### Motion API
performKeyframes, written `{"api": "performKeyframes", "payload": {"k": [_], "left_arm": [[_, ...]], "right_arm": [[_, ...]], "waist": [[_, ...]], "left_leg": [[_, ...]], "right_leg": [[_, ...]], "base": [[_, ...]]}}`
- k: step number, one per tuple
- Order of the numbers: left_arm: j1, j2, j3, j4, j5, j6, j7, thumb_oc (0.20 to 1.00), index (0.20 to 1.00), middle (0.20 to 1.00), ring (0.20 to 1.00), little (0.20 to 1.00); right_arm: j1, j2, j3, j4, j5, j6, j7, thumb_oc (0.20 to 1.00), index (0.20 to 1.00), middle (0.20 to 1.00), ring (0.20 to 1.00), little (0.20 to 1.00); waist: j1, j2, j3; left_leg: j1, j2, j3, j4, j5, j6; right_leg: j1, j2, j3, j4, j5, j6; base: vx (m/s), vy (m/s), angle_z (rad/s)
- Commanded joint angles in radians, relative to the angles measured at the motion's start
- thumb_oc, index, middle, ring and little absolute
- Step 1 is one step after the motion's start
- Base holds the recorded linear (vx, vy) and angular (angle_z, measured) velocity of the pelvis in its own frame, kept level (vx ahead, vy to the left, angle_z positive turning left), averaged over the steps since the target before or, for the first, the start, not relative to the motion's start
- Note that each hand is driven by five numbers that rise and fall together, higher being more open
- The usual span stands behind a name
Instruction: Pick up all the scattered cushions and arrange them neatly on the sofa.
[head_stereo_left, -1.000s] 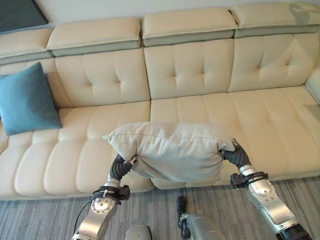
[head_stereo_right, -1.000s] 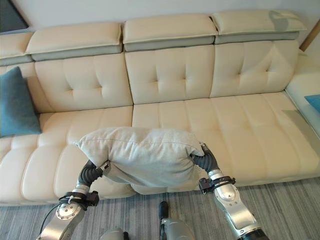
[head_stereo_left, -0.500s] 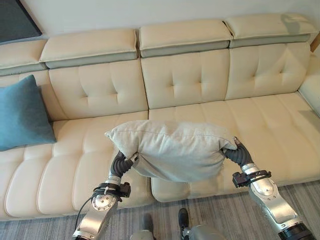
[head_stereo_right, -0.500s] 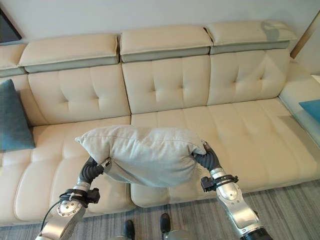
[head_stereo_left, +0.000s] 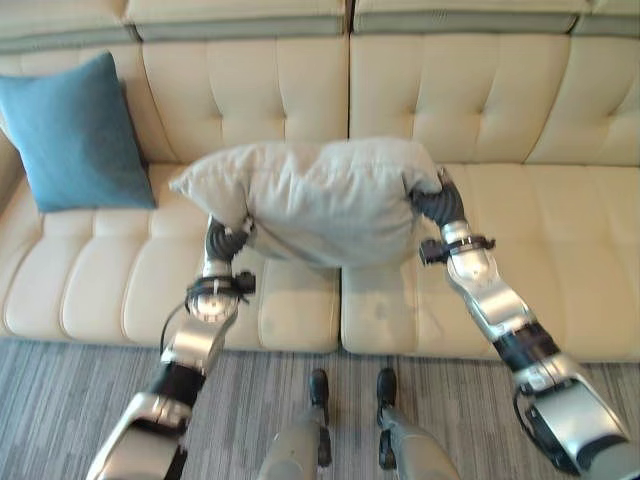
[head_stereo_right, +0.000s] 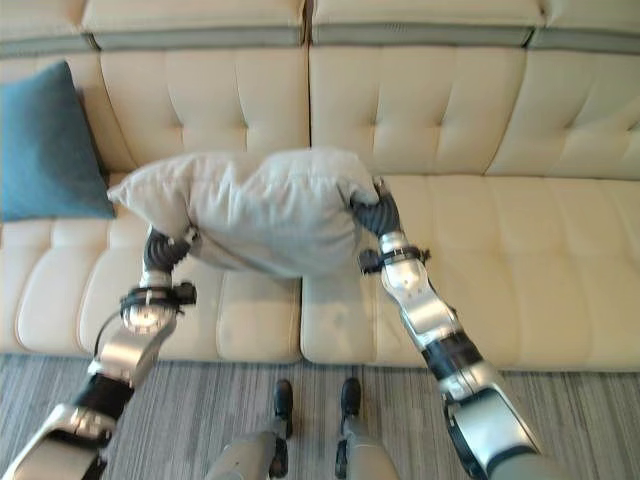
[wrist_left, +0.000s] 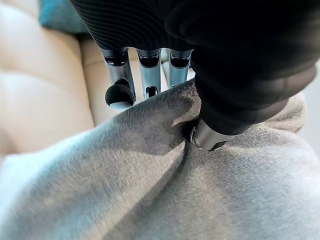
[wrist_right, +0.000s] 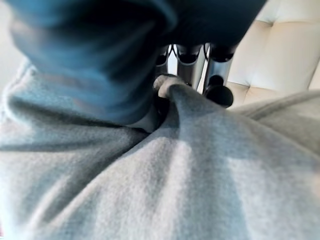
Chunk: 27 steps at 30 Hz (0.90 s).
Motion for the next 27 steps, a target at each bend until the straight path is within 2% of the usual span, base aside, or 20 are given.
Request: {"api": "performKeyframes", "payload": {"k": [1, 3, 6, 7, 8, 13, 15, 19, 21, 23, 25, 27], "left_arm": [[-0.273, 0.000, -0.139, -0.012, 0.011, -0.146, 0.022, 0.200, 0.200, 0.200, 0.200, 0.200], [-0.389, 0.012, -0.183, 0.099, -0.007, -0.140, 0.030, 0.200, 0.200, 0.200, 0.200, 0.200], [-0.489, 0.018, -0.219, 0.193, -0.021, -0.131, 0.023, 0.200, 0.200, 0.200, 0.200, 0.200], [-0.493, 0.017, -0.220, 0.196, -0.022, -0.132, 0.023, 0.423, 0.423, 0.423, 0.423, 0.423], [-0.552, 0.030, -0.241, 0.239, 0.005, -0.118, 0.029, 1.000, 1.000, 1.000, 1.000, 1.000], [-0.643, 0.055, -0.253, 0.280, 0.033, -0.114, 0.052, 1.000, 1.000, 1.000, 1.000, 1.000], [-0.703, 0.090, -0.260, 0.295, 0.017, -0.124, 0.060, 1.000, 1.000, 1.000, 1.000, 1.000], [-0.724, 0.127, -0.250, 0.318, -0.038, -0.133, 0.051, 1.000, 1.000, 1.000, 1.000, 1.000], [-0.728, 0.173, -0.247, 0.335, -0.050, -0.135, 0.047, 1.000, 1.000, 1.000, 1.000, 1.000], [-0.685, 0.245, -0.230, 0.318, -0.046, -0.139, 0.041, 1.000, 1.000, 1.000, 1.000, 1.000], [-0.656, 0.261, -0.218, 0.304, -0.041, -0.138, 0.041, 1.000, 1.000, 1.000, 1.000, 1.000], [-0.517, 0.301, -0.134, 0.210, -0.026, -0.140, 0.038, 1.000, 1.000, 1.000, 1.000, 1.000]], "right_arm": [[-0.231, 0.043, 0.085, 0.019, 0.027, -0.113, -0.034, 0.200, 0.200, 0.200, 0.200, 0.200], [-0.349, 0.031, 0.123, 0.152, 0.047, -0.100, -0.051, 0.200, 0.200, 0.200, 0.200, 0.200], [-0.426, 0.019, 0.133, 0.256, 0.085, -0.096, -0.057, 0.200, 0.200, 0.200, 0.200, 0.200], [-0.429, 0.018, 0.133, 0.258, 0.086, -0.097, -0.056, 0.200, 0.200, 0.200, 0.200, 0.200], [-0.471, -0.004, 0.132, 0.303, 0.101, -0.097, -0.069, 1.000, 1.000, 1.000, 1.000, 1.000], [-0.543, -0.077, 0.123, 0.342, 0.116, -0.107, -0.094, 1.000, 1.000, 1.000, 1.000, 1.000], [-0.611, -0.165, 0.134, 0.375, 0.127, -0.110, -0.115, 1.000, 1.000, 1.000, 1.000, 1.000], [-0.649, -0.225, 0.165, 0.409, 0.148, -0.105, -0.117, 1.000, 1.000, 1.000, 1.000, 1.000], [-0.663, -0.261, 0.179, 0.428, 0.161, -0.101, -0.116, 1.000, 1.000, 1.000, 1.000, 1.000], [-0.624, -0.293, 0.163, 0.409, 0.178, -0.104, -0.115, 1.000, 1.000, 1.000, 1.000, 1.000], [-0.598, -0.299, 0.147, 0.391, 0.180, -0.106, -0.116, 1.000, 1.000, 1.000, 1.000, 1.000], [-0.455, -0.323, 0.046, 0.266, 0.185, -0.122, -0.114, 1.000, 1.000, 1.000, 1.000, 1.000]], "waist": [[0.017, -0.047, -0.001], [0.025, -0.040, 0.014], [0.029, -0.034, 0.024], [0.029, -0.034, 0.024], [0.029, -0.027, 0.027], [0.031, -0.015, 0.028], [0.036, -0.011, 0.024], [0.041, -0.009, 0.022], [0.045, -0.011, 0.022], [0.040, -0.017, 0.017], [0.038, -0.018, 0.015], [0.027, -0.025, 0.008]], "left_leg": [[-0.030, 0.014, -0.009, 0.123, -0.135, -0.046], [-0.058, 0.011, -0.024, 0.116, -0.122, -0.048], [-0.091, 0.005, -0.042, 0.104, -0.108, -0.048], [-0.093, 0.005, -0.042, 0.103, -0.108, -0.048], [-0.114, -0.001, -0.062, 0.093, -0.098, -0.048], [-0.141, -0.010, -0.092, 0.051, -0.070, -0.052], [-0.150, -0.013, -0.107, 0.017, -0.048, -0.060], [-0.145, -0.015, -0.116, -0.003, -0.036, -0.065], [-0.135, -0.014, -0.117, -0.007, -0.035, -0.066], [-0.117, -0.011, -0.115, -0.009, -0.037, -0.066], [-0.106, -0.010, -0.113, -0.011, -0.039, -0.066], [-0.078, -0.006, -0.106, -0.013, -0.048, -0.065]], "right_leg": [[0.016, -0.087, 0.042, 0.091, -0.113, 0.110], [-0.011, -0.086, 0.044, 0.085, -0.103, 0.116], [-0.046, -0.086, 0.048, 0.080, -0.097, 0.121], [-0.048, -0.086, 0.047, 0.081, -0.097, 0.121], [-0.069, -0.085, 0.052, 0.078, -0.095, 0.124], [-0.105, -0.081, 0.049, 0.078, -0.097, 0.128], [-0.120, -0.078, 0.038, 0.075, -0.099, 0.130], [-0.117, -0.076, 0.026, 0.071, -0.105, 0.129], [-0.106, -0.074, 0.020, 0.069, -0.108, 0.129], [-0.088, -0.073, 0.019, 0.064, -0.109, 0.129], [-0.077, -0.073, 0.020, 0.059, -0.109, 0.130], [-0.050, -0.075, 0.018, 0.052, -0.109, 0.131]], "base": [[0.01, -0.032, 0.16], [0.03, -0.050, 0.06], [0.01, -0.032, 0.04], [0.02, -0.041, 0.13], [0.01, -0.020, 0.13], [0.03, -0.033, 0.08], [0.03, -0.059, 0.09], [0.02, -0.041, 0.19], [0.03, -0.030, 0.08], [0.03, 0.003, 0.07], [0.02, 0.016, 0.07], [0.05, 0.026, 0.03]]}}
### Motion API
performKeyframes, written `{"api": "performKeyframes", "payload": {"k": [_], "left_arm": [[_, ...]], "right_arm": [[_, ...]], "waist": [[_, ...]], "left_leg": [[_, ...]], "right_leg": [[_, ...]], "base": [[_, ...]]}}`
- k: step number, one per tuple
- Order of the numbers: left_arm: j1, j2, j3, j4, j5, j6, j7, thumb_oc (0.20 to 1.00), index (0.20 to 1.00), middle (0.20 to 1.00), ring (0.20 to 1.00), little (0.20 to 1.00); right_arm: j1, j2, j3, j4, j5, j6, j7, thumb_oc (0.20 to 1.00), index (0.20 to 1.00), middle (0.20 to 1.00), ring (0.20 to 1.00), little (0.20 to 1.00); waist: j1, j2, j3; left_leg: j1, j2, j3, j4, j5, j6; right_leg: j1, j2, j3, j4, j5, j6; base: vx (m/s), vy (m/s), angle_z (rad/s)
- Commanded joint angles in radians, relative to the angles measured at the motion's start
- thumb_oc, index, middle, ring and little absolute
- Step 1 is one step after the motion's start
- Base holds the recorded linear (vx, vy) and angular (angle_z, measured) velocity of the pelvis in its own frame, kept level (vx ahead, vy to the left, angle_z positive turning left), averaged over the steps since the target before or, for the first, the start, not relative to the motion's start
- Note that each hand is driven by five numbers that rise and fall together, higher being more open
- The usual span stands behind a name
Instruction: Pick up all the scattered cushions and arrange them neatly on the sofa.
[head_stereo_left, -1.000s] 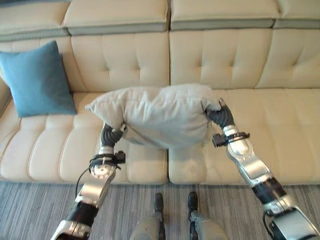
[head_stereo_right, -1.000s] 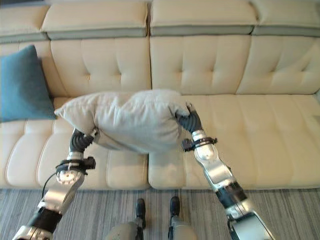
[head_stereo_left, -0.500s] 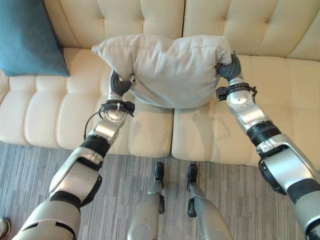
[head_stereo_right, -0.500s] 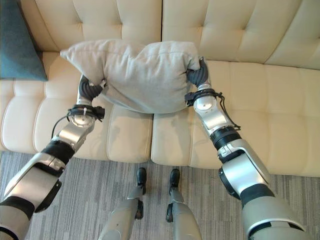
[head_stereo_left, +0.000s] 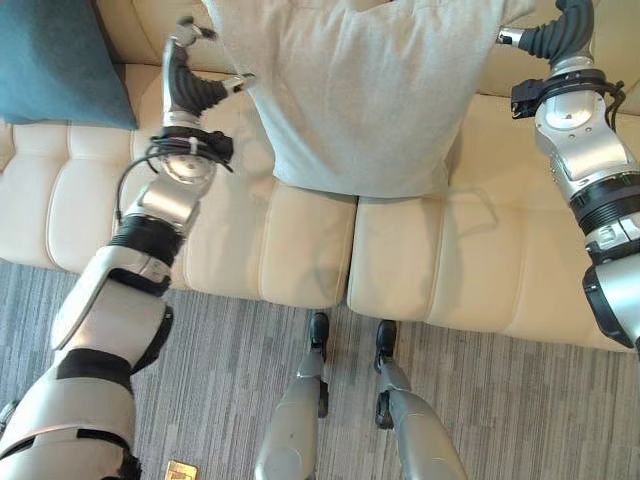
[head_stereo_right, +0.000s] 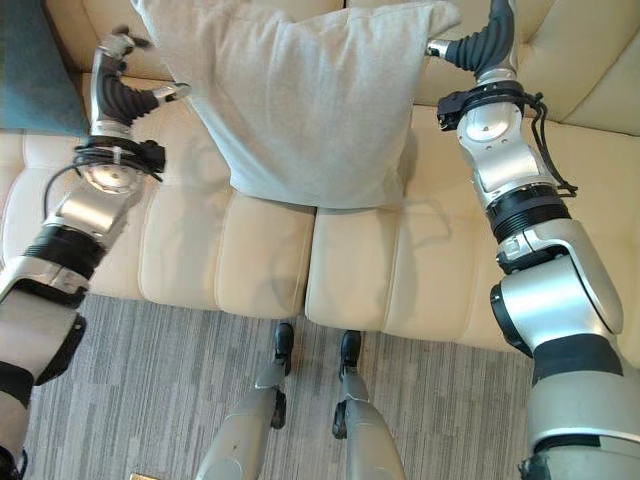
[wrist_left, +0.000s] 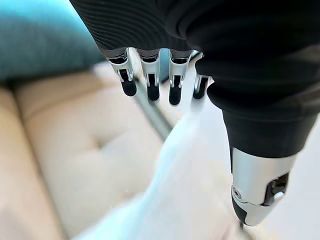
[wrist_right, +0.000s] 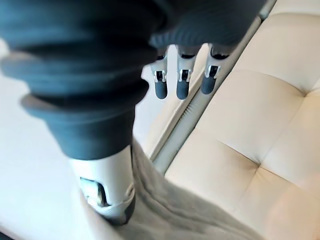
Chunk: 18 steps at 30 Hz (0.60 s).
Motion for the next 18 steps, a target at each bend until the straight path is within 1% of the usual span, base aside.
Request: {"api": "performKeyframes", "payload": {"k": [1, 2, 3, 4, 8, 9, 10, 11, 12, 13, 14, 15, 16, 18], "left_arm": [[0.103, 0.054, 0.082, -0.120, 0.024, -0.080, 0.002, 1.000, 1.000, 1.000, 1.000, 1.000], [0.179, 0.058, 0.125, -0.180, 0.038, -0.081, -0.006, 1.000, 1.000, 1.000, 1.000, 1.000], [0.194, 0.058, 0.130, -0.191, 0.041, -0.077, -0.005, 1.000, 1.000, 1.000, 1.000, 1.000], [0.352, 0.051, 0.216, -0.295, 0.045, -0.083, -0.033, 1.000, 1.000, 1.000, 1.000, 1.000], [0.668, 0.008, 0.350, -0.405, 0.070, -0.074, -0.121, 1.000, 1.000, 1.000, 1.000, 1.000], [0.746, -0.012, 0.373, -0.436, 0.070, -0.071, -0.144, 1.000, 1.000, 1.000, 1.000, 1.000], [0.887, -0.056, 0.409, -0.482, 0.068, -0.066, -0.196, 1.000, 1.000, 1.000, 1.000, 1.000], [0.888, -0.056, 0.409, -0.483, 0.068, -0.065, -0.196, 1.000, 1.000, 1.000, 1.000, 1.000], [1.031, -0.091, 0.451, -0.512, 0.059, -0.061, -0.260, 1.000, 1.000, 1.000, 1.000, 1.000], [1.039, -0.090, 0.453, -0.517, 0.059, -0.059, -0.261, 1.000, 1.000, 1.000, 1.000, 1.000], [1.126, -0.130, 0.474, -0.508, 0.057, -0.045, -0.300, 1.000, 1.000, 1.000, 1.000, 1.000], [1.173, -0.159, 0.477, -0.496, 0.055, -0.036, -0.317, 1.000, 1.000, 1.000, 1.000, 1.000], [1.178, -0.159, 0.478, -0.497, 0.055, -0.036, -0.317, 1.000, 1.000, 1.000, 1.000, 1.000], [1.246, -0.211, 0.474, -0.454, 0.061, -0.014, -0.350, 1.000, 1.000, 1.000, 1.000, 1.000]], "right_arm": [[0.140, -0.030, -0.115, -0.198, 0.013, -0.111, -0.019, 1.000, 1.000, 1.000, 1.000, 1.000], [0.224, -0.040, -0.158, -0.270, -0.005, -0.115, -0.006, 1.000, 1.000, 1.000, 1.000, 1.000], [0.240, -0.039, -0.164, -0.282, -0.009, -0.111, -0.007, 1.000, 1.000, 1.000, 1.000, 1.000], [0.417, -0.050, -0.249, -0.415, -0.057, -0.116, 0.024, 1.000, 1.000, 1.000, 1.000, 1.000], [0.772, -0.005, -0.402, -0.601, -0.104, -0.126, 0.119, 1.000, 1.000, 1.000, 1.000, 1.000], [0.849, 0.011, -0.427, -0.644, -0.106, -0.130, 0.149, 1.000, 1.000, 1.000, 1.000, 1.000], [0.985, 0.052, -0.466, -0.709, -0.110, -0.129, 0.200, 1.000, 1.000, 1.000, 1.000, 1.000], [0.986, 0.052, -0.466, -0.709, -0.110, -0.129, 0.200, 1.000, 1.000, 1.000, 1.000, 1.000], [1.121, 0.082, -0.492, -0.751, -0.131, -0.123, 0.259, 1.000, 1.000, 1.000, 1.000, 1.000], [1.128, 0.084, -0.493, -0.756, -0.131, -0.121, 0.259, 1.000, 1.000, 1.000, 1.000, 1.000], [1.219, 0.124, -0.498, -0.749, -0.140, -0.114, 0.303, 1.000, 1.000, 1.000, 1.000, 1.000], [1.267, 0.145, -0.487, -0.733, -0.142, -0.106, 0.325, 1.000, 1.000, 1.000, 1.000, 1.000], [1.270, 0.145, -0.486, -0.734, -0.142, -0.106, 0.326, 1.000, 1.000, 1.000, 1.000, 1.000], [1.344, 0.192, -0.470, -0.692, -0.152, -0.087, 0.364, 1.000, 1.000, 1.000, 1.000, 1.000]], "waist": [[0.010, -0.032, -0.059], [0.005, -0.036, -0.063], [0.005, -0.036, -0.067], [-0.008, -0.041, -0.071], [-0.027, -0.052, -0.107], [-0.031, -0.055, -0.117], [-0.037, -0.062, -0.136], [-0.037, -0.063, -0.137], [-0.045, -0.070, -0.147], [-0.045, -0.071, -0.151], [-0.053, -0.078, -0.171], [-0.055, -0.081, -0.181], [-0.055, -0.081, -0.182], [-0.062, -0.086, -0.194]], "left_leg": [[0.067, -0.005, 0.005, -0.032, -0.085, -0.041], [0.080, -0.003, 0.008, -0.034, -0.089, -0.040], [0.083, -0.003, 0.008, -0.035, -0.090, -0.040], [0.103, -0.004, 0.013, -0.038, -0.098, -0.038], [0.154, -0.004, 0.029, -0.048, -0.116, -0.031], [0.167, -0.005, 0.032, -0.052, -0.120, -0.029], [0.195, -0.005, 0.041, -0.059, -0.128, -0.024], [0.196, -0.005, 0.041, -0.059, -0.128, -0.024], [0.227, -0.001, 0.051, -0.059, -0.141, -0.020], [0.226, -0.002, 0.052, -0.060, -0.138, -0.020], [0.251, -0.001, 0.063, -0.060, -0.144, -0.015], [0.265, -0.002, 0.068, -0.058, -0.150, -0.013], [0.268, -0.002, 0.069, -0.059, -0.150, -0.012], [0.290, -0.005, 0.076, -0.052, -0.161, -0.007]], "right_leg": [[0.020, -0.082, 0.051, 0.107, -0.144, 0.157], [0.031, -0.083, 0.050, 0.104, -0.144, 0.156], [0.034, -0.083, 0.050, 0.103, -0.144, 0.156], [0.054, -0.083, 0.049, 0.097, -0.145, 0.154], [0.102, -0.086, 0.047, 0.076, -0.139, 0.153], [0.113, -0.087, 0.047, 0.069, -0.136, 0.154], [0.139, -0.088, 0.049, 0.051, -0.131, 0.157], [0.139, -0.088, 0.049, 0.050, -0.131, 0.157], [0.164, -0.088, 0.056, 0.042, -0.128, 0.161], [0.163, -0.088, 0.057, 0.040, -0.125, 0.161], [0.185, -0.089, 0.063, 0.031, -0.119, 0.164], [0.195, -0.091, 0.067, 0.028, -0.114, 0.166], [0.197, -0.090, 0.067, 0.027, -0.114, 0.166], [0.216, -0.093, 0.074, 0.029, -0.111, 0.170]], "base": [[0.05, 0.029, -0.04], [0.04, 0.022, -0.06], [0.05, 0.031, -0.05], [0.06, 0.040, -0.03], [0.07, 0.042, 0.02], [0.09, 0.051, -0.17], [0.07, 0.037, -0.18], [0.08, 0.056, -0.23], [0.03, 0.029, -0.19], [0.06, 0.065, -0.26], [0.03, 0.060, -0.21], [0.04, 0.060, -0.27], [-0.01, 0.052, -0.22], [-0.06, 0.093, -0.18]]}}
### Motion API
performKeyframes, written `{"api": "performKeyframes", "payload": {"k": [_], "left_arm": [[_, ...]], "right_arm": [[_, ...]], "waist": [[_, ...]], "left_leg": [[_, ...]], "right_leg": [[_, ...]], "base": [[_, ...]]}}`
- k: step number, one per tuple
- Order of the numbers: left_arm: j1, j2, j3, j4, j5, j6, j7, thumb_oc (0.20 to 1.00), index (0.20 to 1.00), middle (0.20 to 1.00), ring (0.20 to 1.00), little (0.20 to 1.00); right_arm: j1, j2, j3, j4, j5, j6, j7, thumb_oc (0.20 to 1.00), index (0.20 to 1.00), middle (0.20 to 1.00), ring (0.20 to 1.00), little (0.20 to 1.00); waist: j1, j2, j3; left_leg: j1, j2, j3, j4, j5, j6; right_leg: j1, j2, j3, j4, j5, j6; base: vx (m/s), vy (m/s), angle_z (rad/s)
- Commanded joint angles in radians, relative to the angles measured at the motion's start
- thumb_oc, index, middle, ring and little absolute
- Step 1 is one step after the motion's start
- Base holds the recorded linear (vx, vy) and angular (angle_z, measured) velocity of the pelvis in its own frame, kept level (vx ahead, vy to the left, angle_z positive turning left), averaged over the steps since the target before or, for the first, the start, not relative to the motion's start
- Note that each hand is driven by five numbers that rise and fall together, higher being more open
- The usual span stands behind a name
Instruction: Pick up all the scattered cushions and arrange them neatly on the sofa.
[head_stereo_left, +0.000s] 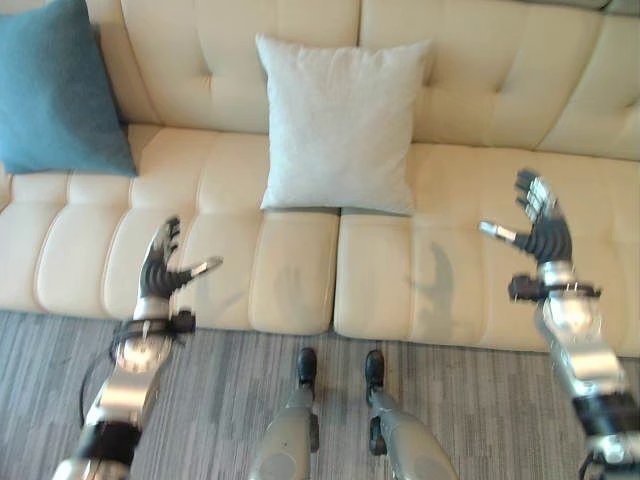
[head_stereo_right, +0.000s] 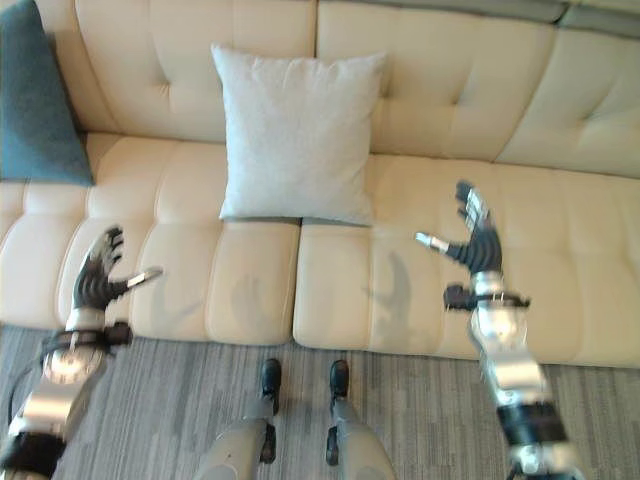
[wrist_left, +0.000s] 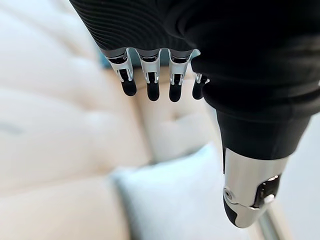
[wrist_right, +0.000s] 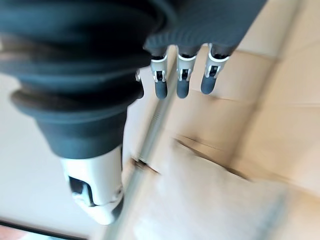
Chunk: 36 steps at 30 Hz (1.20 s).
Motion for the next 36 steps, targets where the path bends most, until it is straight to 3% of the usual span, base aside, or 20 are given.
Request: {"api": "performKeyframes", "payload": {"k": [1, 9, 10, 11, 13, 14, 16, 18, 19, 21, 22, 25, 26, 28, 30, 36], "left_arm": [[0.042, -0.043, 0.010, 0.134, 0.030, 0.006, -0.071, 1.000, 1.000, 1.000, 1.000, 1.000], [0.074, -0.103, -0.020, 0.289, 0.064, 0.022, -0.064, 1.000, 1.000, 1.000, 1.000, 1.000], [0.032, -0.082, -0.041, 0.306, 0.072, 0.018, -0.047, 1.000, 1.000, 1.000, 1.000, 1.000], [0.031, -0.082, -0.041, 0.306, 0.072, 0.018, -0.047, 1.000, 1.000, 1.000, 1.000, 1.000], [0.023, -0.072, -0.047, 0.304, 0.076, 0.021, -0.054, 1.000, 1.000, 1.000, 1.000, 1.000], [0.014, -0.064, -0.046, 0.311, 0.081, 0.021, -0.045, 1.000, 1.000, 1.000, 1.000, 1.000], [0.009, -0.059, -0.043, 0.315, 0.088, 0.027, -0.044, 1.000, 1.000, 1.000, 1.000, 1.000], [0.009, -0.063, -0.048, 0.313, 0.090, 0.025, -0.035, 1.000, 1.000, 1.000, 1.000, 1.000], [-0.006, -0.075, -0.059, 0.331, 0.089, 0.023, -0.028, 1.000, 1.000, 1.000, 1.000, 1.000], [-0.016, -0.105, -0.074, 0.342, 0.088, 0.022, -0.020, 1.000, 1.000, 1.000, 1.000, 1.000], [-0.017, -0.105, -0.074, 0.343, 0.088, 0.022, -0.019, 1.000, 1.000, 1.000, 1.000, 1.000], [-0.018, -0.128, -0.090, 0.339, 0.089, 0.026, -0.024, 1.000, 1.000, 1.000, 1.000, 1.000], [-0.014, -0.138, -0.100, 0.339, 0.094, 0.027, -0.034, 1.000, 1.000, 1.000, 1.000, 1.000], [-0.011, -0.139, -0.101, 0.338, 0.093, 0.027, -0.037, 1.000, 1.000, 1.000, 1.000, 1.000], [0.003, -0.144, -0.099, 0.319, 0.082, 0.026, -0.043, 1.000, 1.000, 1.000, 1.000, 1.000], [0.002, -0.145, -0.123, 0.320, 0.098, 0.036, -0.045, 1.000, 1.000, 1.000, 1.000, 1.000]], "right_arm": [[0.071, 0.023, 0.053, 0.091, -0.048, -0.015, 0.087, 1.000, 1.000, 1.000, 1.000, 1.000], [0.088, 0.100, 0.140, 0.282, -0.121, 0.020, 0.075, 1.000, 1.000, 1.000, 1.000, 1.000], [0.054, 0.115, 0.168, 0.338, -0.128, 0.028, 0.056, 1.000, 1.000, 1.000, 1.000, 1.000], [0.053, 0.115, 0.168, 0.338, -0.128, 0.028, 0.056, 1.000, 1.000, 1.000, 1.000, 1.000], [0.054, 0.123, 0.170, 0.377, -0.119, 0.032, 0.054, 1.000, 1.000, 1.000, 1.000, 1.000], [0.059, 0.119, 0.175, 0.394, -0.127, 0.025, 0.047, 1.000, 1.000, 1.000, 1.000, 1.000], [0.066, 0.115, 0.181, 0.401, -0.156, 0.034, 0.043, 1.000, 1.000, 1.000, 1.000, 1.000], [0.067, 0.110, 0.184, 0.394, -0.171, 0.038, 0.036, 1.000, 1.000, 1.000, 1.000, 1.000], [0.065, 0.105, 0.187, 0.405, -0.169, 0.044, 0.027, 1.000, 1.000, 1.000, 1.000, 1.000], [0.060, 0.082, 0.189, 0.402, -0.181, 0.044, 0.015, 1.000, 1.000, 1.000, 1.000, 1.000], [0.060, 0.082, 0.189, 0.402, -0.181, 0.044, 0.015, 1.000, 1.000, 1.000, 1.000, 1.000], [0.055, 0.060, 0.183, 0.402, -0.180, 0.055, 0.010, 1.000, 1.000, 1.000, 1.000, 1.000], [0.065, 0.052, 0.172, 0.395, -0.175, 0.055, 0.013, 1.000, 1.000, 1.000, 1.000, 1.000], [0.072, 0.053, 0.170, 0.391, -0.172, 0.055, 0.014, 1.000, 1.000, 1.000, 1.000, 1.000], [0.088, 0.053, 0.163, 0.386, -0.165, 0.054, 0.019, 1.000, 1.000, 1.000, 1.000, 1.000], [0.100, 0.079, 0.145, 0.406, -0.132, 0.054, 0.015, 1.000, 1.000, 1.000, 1.000, 1.000]], "waist": [[-0.017, -0.012, -0.117], [-0.034, -0.032, -0.110], [-0.034, -0.029, -0.066], [-0.034, -0.031, -0.068], [-0.022, -0.016, -0.065], [-0.012, -0.007, -0.067], [0.001, 0.005, -0.083], [0.018, 0.000, -0.090], [0.025, -0.002, -0.100], [0.021, 0.005, -0.092], [0.020, 0.006, -0.092], [0.013, 0.015, -0.072], [-0.001, 0.003, -0.072], [-0.007, -0.002, -0.074], [-0.023, -0.015, -0.090], [-0.055, -0.004, -0.120]], "left_leg": [[0.086, -0.005, 0.021, 0.044, -0.130, -0.014], [0.123, -0.017, 0.065, 0.055, -0.148, 0.011], [0.086, 0.001, 0.076, 0.075, -0.127, 0.017], [0.082, 0.000, 0.077, 0.075, -0.124, 0.017], [0.052, 0.013, 0.067, 0.084, -0.105, 0.018], [0.036, 0.021, 0.062, 0.077, -0.082, 0.018], [0.027, 0.030, 0.049, 0.059, -0.056, 0.011], [0.014, 0.029, 0.040, 0.054, -0.036, -0.001], [-0.012, 0.024, 0.033, 0.044, -0.005, -0.019], [-0.064, 0.030, 0.027, 0.062, 0.030, -0.050], [-0.065, 0.031, 0.025, 0.062, 0.030, -0.050], [-0.086, 0.026, 0.003, 0.105, 0.016, -0.058], [-0.068, 0.008, -0.009, 0.152, -0.038, -0.044], [-0.059, 0.002, -0.014, 0.176, -0.062, -0.041], [0.015, -0.029, -0.051, 0.217, -0.149, -0.037], [0.076, -0.038, -0.064, 0.132, -0.153, -0.016]], "right_leg": [[0.068, -0.090, 0.000, 0.041, -0.057, 0.143], [0.040, -0.086, 0.080, 0.052, 0.030, 0.188], [-0.006, -0.079, 0.081, 0.125, 0.028, 0.204], [-0.010, -0.080, 0.082, 0.126, 0.030, 0.204], [0.016, -0.073, 0.065, 0.200, -0.060, 0.167], [0.043, -0.062, 0.065, 0.295, -0.095, 0.155], [0.066, -0.050, 0.060, 0.386, -0.134, 0.141], [0.114, -0.052, 0.031, 0.350, -0.167, 0.121], [0.165, -0.023, 0.026, 0.260, -0.225, 0.094], [0.191, 0.014, 0.042, 0.135, -0.231, 0.059], [0.191, 0.015, 0.041, 0.134, -0.230, 0.059], [0.178, 0.014, 0.026, 0.117, -0.213, 0.053], [0.157, -0.004, 0.017, 0.120, -0.190, 0.054], [0.154, -0.012, 0.012, 0.120, -0.181, 0.057], [0.132, -0.025, 0.021, 0.112, -0.154, 0.062], [0.123, -0.006, 0.064, 0.088, -0.132, 0.071]], "base": [[-0.09, 0.144, -0.21], [-0.19, 0.079, -0.44], [-0.42, 0.003, -0.56], [-0.54, 0.012, -0.50], [-0.29, -0.007, -0.20], [-0.29, -0.045, 0.02], [-0.25, -0.106, 0.10], [-0.20, -0.172, 0.05], [-0.21, -0.240, 0.23], [-0.29, -0.237, 0.37], [-0.32, -0.122, 0.51], [-0.25, -0.043, 0.31], [-0.15, -0.007, 0.07], [-0.14, -0.013, 0.10], [-0.10, 0.018, 0.08], [0.00, 0.059, -0.35]]}}
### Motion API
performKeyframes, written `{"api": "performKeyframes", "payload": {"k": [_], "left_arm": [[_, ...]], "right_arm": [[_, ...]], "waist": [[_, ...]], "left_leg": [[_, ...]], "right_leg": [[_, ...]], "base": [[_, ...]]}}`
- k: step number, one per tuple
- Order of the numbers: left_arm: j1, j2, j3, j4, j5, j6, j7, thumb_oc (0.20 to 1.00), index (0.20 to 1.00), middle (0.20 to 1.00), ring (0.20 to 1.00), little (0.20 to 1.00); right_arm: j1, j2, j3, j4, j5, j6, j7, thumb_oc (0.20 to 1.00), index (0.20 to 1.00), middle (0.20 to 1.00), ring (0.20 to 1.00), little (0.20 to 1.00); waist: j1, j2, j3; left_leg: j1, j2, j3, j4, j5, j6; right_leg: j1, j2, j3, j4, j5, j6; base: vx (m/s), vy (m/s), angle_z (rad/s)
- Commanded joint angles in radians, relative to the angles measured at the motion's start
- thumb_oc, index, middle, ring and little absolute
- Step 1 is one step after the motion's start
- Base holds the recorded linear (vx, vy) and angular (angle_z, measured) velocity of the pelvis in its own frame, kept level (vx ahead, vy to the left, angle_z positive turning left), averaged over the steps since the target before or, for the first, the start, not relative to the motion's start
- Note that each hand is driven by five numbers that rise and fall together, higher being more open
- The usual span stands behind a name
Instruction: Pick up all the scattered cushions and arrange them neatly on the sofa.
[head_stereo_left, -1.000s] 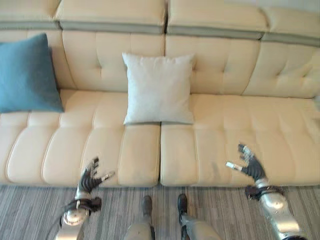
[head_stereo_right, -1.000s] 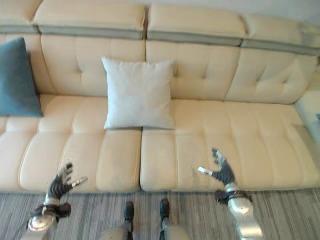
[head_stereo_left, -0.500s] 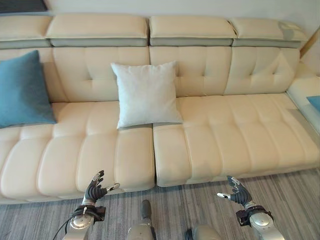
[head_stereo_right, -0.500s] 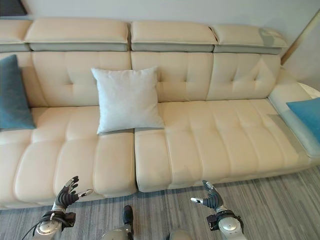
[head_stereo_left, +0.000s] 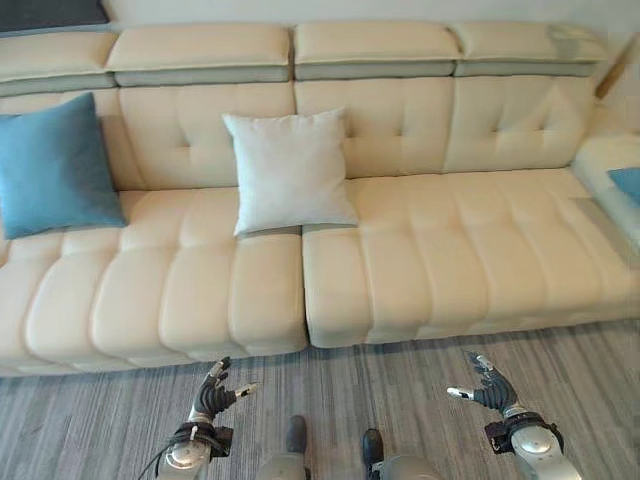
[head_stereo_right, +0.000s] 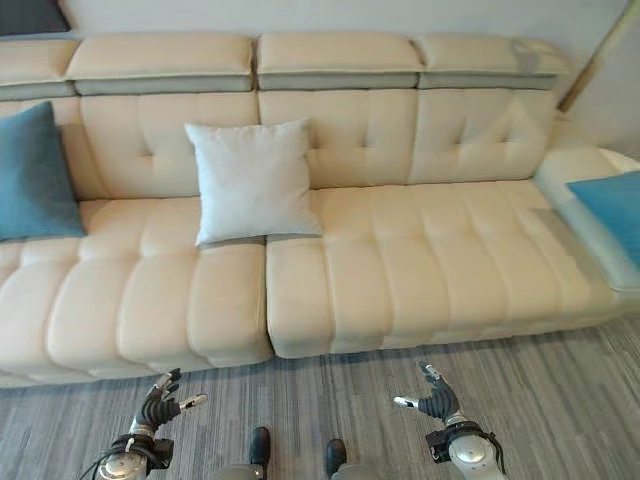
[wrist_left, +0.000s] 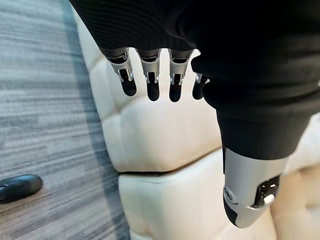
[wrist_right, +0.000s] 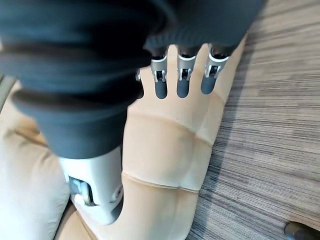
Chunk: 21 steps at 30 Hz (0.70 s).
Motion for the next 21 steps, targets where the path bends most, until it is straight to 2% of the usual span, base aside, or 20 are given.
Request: {"api": "performKeyframes", "payload": {"k": [1, 5, 7, 9, 10, 12, 13, 14, 15, 16, 17, 18, 19, 20, 21], "left_arm": [[-0.011, 0.036, -0.005, -0.045, 0.026, -0.026, -0.007, 1.000, 1.000, 1.000, 1.000, 1.000], [-0.013, 0.039, -0.014, -0.049, 0.027, -0.017, -0.019, 1.000, 1.000, 1.000, 1.000, 1.000], [-0.016, 0.045, -0.024, -0.054, 0.031, -0.012, -0.022, 1.000, 1.000, 1.000, 1.000, 1.000], [-0.022, 0.046, -0.029, -0.070, 0.022, -0.008, -0.022, 1.000, 1.000, 1.000, 1.000, 1.000], [-0.022, 0.047, -0.029, -0.070, 0.022, -0.008, -0.022, 1.000, 1.000, 1.000, 1.000, 1.000], [-0.023, 0.050, -0.041, -0.095, 0.021, -0.005, -0.026, 1.000, 1.000, 1.000, 1.000, 1.000], [-0.024, 0.053, -0.048, -0.116, 0.017, -0.003, -0.030, 1.000, 1.000, 1.000, 1.000, 1.000], [-0.024, 0.053, -0.048, -0.116, 0.017, -0.003, -0.030, 1.000, 1.000, 1.000, 1.000, 1.000], [-0.022, 0.052, -0.050, -0.122, 0.015, -0.002, -0.033, 1.000, 1.000, 1.000, 1.000, 1.000], [-0.018, 0.050, -0.053, -0.122, 0.017, 0.001, -0.036, 1.000, 1.000, 1.000, 1.000, 1.000], [-0.017, 0.048, -0.055, -0.119, 0.019, 0.002, -0.042, 1.000, 1.000, 1.000, 1.000, 1.000], [-0.019, 0.037, -0.063, -0.112, 0.023, 0.010, -0.054, 1.000, 1.000, 1.000, 1.000, 1.000], [-0.019, 0.037, -0.063, -0.111, 0.023, 0.009, -0.054, 1.000, 1.000, 1.000, 1.000, 1.000], [-0.025, 0.025, -0.076, -0.107, 0.026, 0.011, -0.055, 1.000, 1.000, 1.000, 1.000, 1.000], [-0.026, 0.025, -0.077, -0.106, 0.026, 0.010, -0.055, 1.000, 1.000, 1.000, 1.000, 1.000]], "right_arm": [[-0.011, 0.004, -0.022, -0.037, 0.059, -0.028, -0.004, 1.000, 1.000, 1.000, 1.000, 1.000], [-0.008, 0.023, -0.035, -0.024, 0.099, -0.023, 0.001, 1.000, 1.000, 1.000, 1.000, 1.000], [-0.032, 0.038, -0.032, -0.009, 0.126, -0.023, -0.003, 1.000, 1.000, 1.000, 1.000, 1.000], [-0.061, 0.043, -0.018, -0.011, 0.125, -0.021, -0.009, 1.000, 1.000, 1.000, 1.000, 1.000], [-0.062, 0.043, -0.018, -0.011, 0.125, -0.021, -0.009, 1.000, 1.000, 1.000, 1.000, 1.000], [-0.071, 0.051, -0.009, -0.020, 0.120, -0.017, -0.013, 1.000, 1.000, 1.000, 1.000, 1.000], [-0.078, 0.059, -0.001, -0.018, 0.117, -0.016, -0.018, 1.000, 1.000, 1.000, 1.000, 1.000], [-0.078, 0.059, -0.001, -0.018, 0.117, -0.016, -0.019, 1.000, 1.000, 1.000, 1.000, 1.000], [-0.081, 0.063, 0.005, -0.021, 0.115, -0.014, -0.019, 1.000, 1.000, 1.000, 1.000, 1.000], [-0.078, 0.064, 0.008, -0.029, 0.112, -0.014, -0.020, 1.000, 1.000, 1.000, 1.000, 1.000], [-0.073, 0.066, 0.010, -0.034, 0.111, -0.010, -0.016, 1.000, 1.000, 1.000, 1.000, 1.000], [-0.055, 0.066, 0.005, -0.047, 0.118, -0.011, -0.012, 1.000, 1.000, 1.000, 1.000, 1.000], [-0.054, 0.066, 0.005, -0.048, 0.118, -0.010, -0.012, 1.000, 1.000, 1.000, 1.000, 1.000], [-0.042, 0.060, -0.001, -0.050, 0.123, -0.012, -0.018, 1.000, 1.000, 1.000, 1.000, 1.000], [-0.042, 0.060, -0.002, -0.051, 0.123, -0.012, -0.018, 1.000, 1.000, 1.000, 1.000, 1.000]], "waist": [[-0.013, -0.020, -0.028], [-0.027, -0.021, -0.021], [-0.039, -0.024, -0.003], [-0.035, -0.026, 0.011], [-0.033, -0.027, 0.009], [-0.025, -0.027, 0.012], [-0.013, -0.017, 0.015], [-0.014, -0.017, 0.016], [-0.008, -0.015, 0.011], [-0.009, -0.011, 0.004], [-0.014, -0.014, -0.002], [-0.034, -0.017, -0.009], [-0.032, -0.017, -0.009], [-0.051, -0.018, -0.001], [-0.050, -0.016, 0.000]], "left_leg": [[0.010, -0.043, 0.006, 0.063, -0.115, 0.004], [0.020, -0.043, 0.031, 0.058, -0.123, 0.014], [0.029, -0.032, 0.109, 0.072, -0.145, 0.030], [0.033, -0.014, 0.170, 0.086, -0.160, 0.037], [0.030, -0.014, 0.173, 0.085, -0.158, 0.037], [0.047, 0.008, 0.231, 0.082, -0.163, 0.038], [0.067, 0.036, 0.283, 0.070, -0.158, 0.034], [0.069, 0.036, 0.283, 0.070, -0.159, 0.034], [0.083, 0.051, 0.316, 0.063, -0.159, 0.029], [0.111, 0.062, 0.333, 0.061, -0.185, 0.019], [0.122, 0.064, 0.348, 0.071, -0.194, 0.019], [0.136, 0.075, 0.370, 0.123, -0.216, 0.011], [0.135, 0.077, 0.371, 0.128, -0.219, 0.010], [0.122, 0.108, 0.372, 0.235, -0.222, 0.003], [0.119, 0.112, 0.371, 0.243, -0.225, 0.000]], "right_leg": [[0.058, -0.003, 0.017, -0.112, 0.062, 0.084], [0.040, 0.007, 0.064, -0.099, 0.071, 0.090], [-0.002, 0.026, 0.123, -0.070, 0.087, 0.108], [-0.039, 0.027, 0.104, -0.040, 0.091, 0.117], [-0.043, 0.027, 0.106, -0.041, 0.094, 0.116], [-0.061, 0.003, 0.008, -0.016, 0.086, 0.117], [-0.072, -0.039, -0.151, 0.023, 0.059, 0.105], [-0.071, -0.039, -0.151, 0.024, 0.058, 0.105], [-0.062, -0.067, -0.234, 0.026, 0.045, 0.095], [-0.044, -0.078, -0.270, 0.027, 0.021, 0.104], [-0.030, -0.082, -0.274, 0.012, 0.021, 0.105], [-0.025, -0.074, -0.234, 0.014, 0.005, 0.096], [-0.025, -0.073, -0.233, 0.014, 0.004, 0.096], [-0.010, -0.057, -0.197, 0.014, -0.009, 0.074], [-0.009, -0.054, -0.196, 0.014, -0.010, 0.072]], "base": [[0.01, 0.034, -0.48], [-0.01, 0.058, -0.42], [-0.07, 0.076, -0.96], [-0.06, 0.009, -1.53], [-0.02, -0.042, -1.76], [0.01, -0.091, -1.56], [0.01, -0.100, -1.55], [0.02, -0.126, -1.26], [0.12, -0.116, -1.32], [0.18, -0.149, -1.42], [0.31, -0.255, -1.71], [0.20, -0.195, -1.30], [0.27, -0.319, -0.97], [0.12, -0.166, -0.64], [0.19, -0.258, -0.56]]}}
